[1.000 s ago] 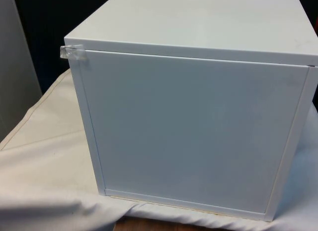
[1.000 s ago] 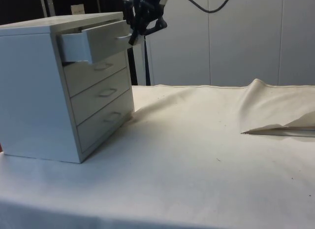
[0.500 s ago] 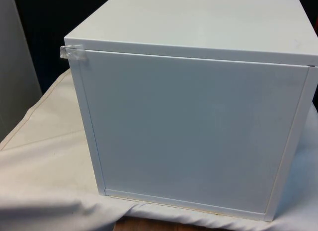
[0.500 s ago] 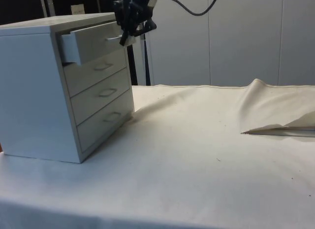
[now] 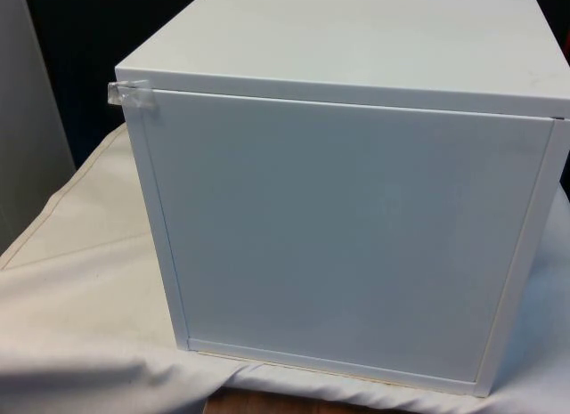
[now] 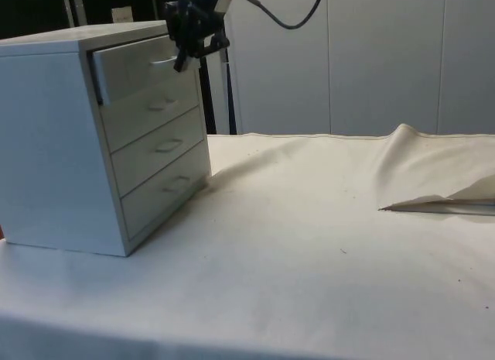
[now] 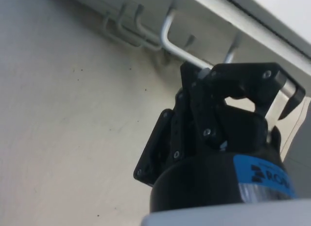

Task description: Open the drawer, then close it.

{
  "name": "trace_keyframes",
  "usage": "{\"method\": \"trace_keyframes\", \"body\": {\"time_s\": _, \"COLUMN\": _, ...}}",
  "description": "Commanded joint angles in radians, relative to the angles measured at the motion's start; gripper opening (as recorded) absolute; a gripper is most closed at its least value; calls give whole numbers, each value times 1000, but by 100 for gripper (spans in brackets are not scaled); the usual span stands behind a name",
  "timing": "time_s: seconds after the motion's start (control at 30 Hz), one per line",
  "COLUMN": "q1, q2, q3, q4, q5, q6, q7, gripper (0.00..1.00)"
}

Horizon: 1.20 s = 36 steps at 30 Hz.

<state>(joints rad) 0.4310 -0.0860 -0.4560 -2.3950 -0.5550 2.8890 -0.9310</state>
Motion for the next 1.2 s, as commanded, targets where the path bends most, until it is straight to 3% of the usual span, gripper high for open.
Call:
{"method": "trace_keyframes", "body": {"time_s": 0.0, "q1": -1, "q2": 16, "q3": -1, "q4": 18, "q5": 1, "q6": 3, "q7": 6, "gripper": 0}}
{"method": "trace_keyframes", "body": {"time_s": 0.33, "q1": -1, "q2": 63, "q3": -1, "q4": 69, "q5": -1, "q6": -1, "q7": 36, "gripper": 0}}
{"method": "trace_keyframes", "body": {"time_s": 0.53, "q1": 2, "q2": 51, "q3": 0, "q4": 51, "q5": 0, "q6": -3, "q7": 45, "gripper": 0}}
{"method": "trace_keyframes", "body": {"time_s": 0.77, "q1": -3, "q2": -21, "q3": 4, "q4": -10, "q5": -28, "q6": -16, "q7": 68, "gripper": 0}}
{"method": "trace_keyframes", "body": {"time_s": 0.8, "q1": 6, "q2": -18, "q3": 2, "q4": -15, "q5": -1, "q6": -6, "q7": 47, "gripper": 0}}
{"method": "trace_keyframes", "body": {"time_s": 0.83, "q1": -3, "q2": -29, "q3": 5, "q4": -17, "q5": -29, "q6": -17, "q7": 69, "gripper": 0}}
{"method": "trace_keyframes", "body": {"time_s": 1.0, "q1": -5, "q2": -80, "q3": 11, "q4": -65, "q5": -33, "q6": -22, "q7": 71, "gripper": 0}}
{"method": "trace_keyframes", "body": {"time_s": 1.03, "q1": 9, "q2": -72, "q3": 4, "q4": -67, "q5": -2, "q6": -13, "q7": 48, "gripper": 0}}
{"method": "trace_keyframes", "body": {"time_s": 1.07, "q1": -5, "q2": -89, "q3": 12, "q4": -74, "q5": -33, "q6": -23, "q7": 72, "gripper": 0}}
{"method": "trace_keyframes", "body": {"time_s": 1.17, "q1": -6, "q2": -115, "q3": 16, "q4": -99, "q5": -33, "q6": -27, "q7": 73, "gripper": 0}}
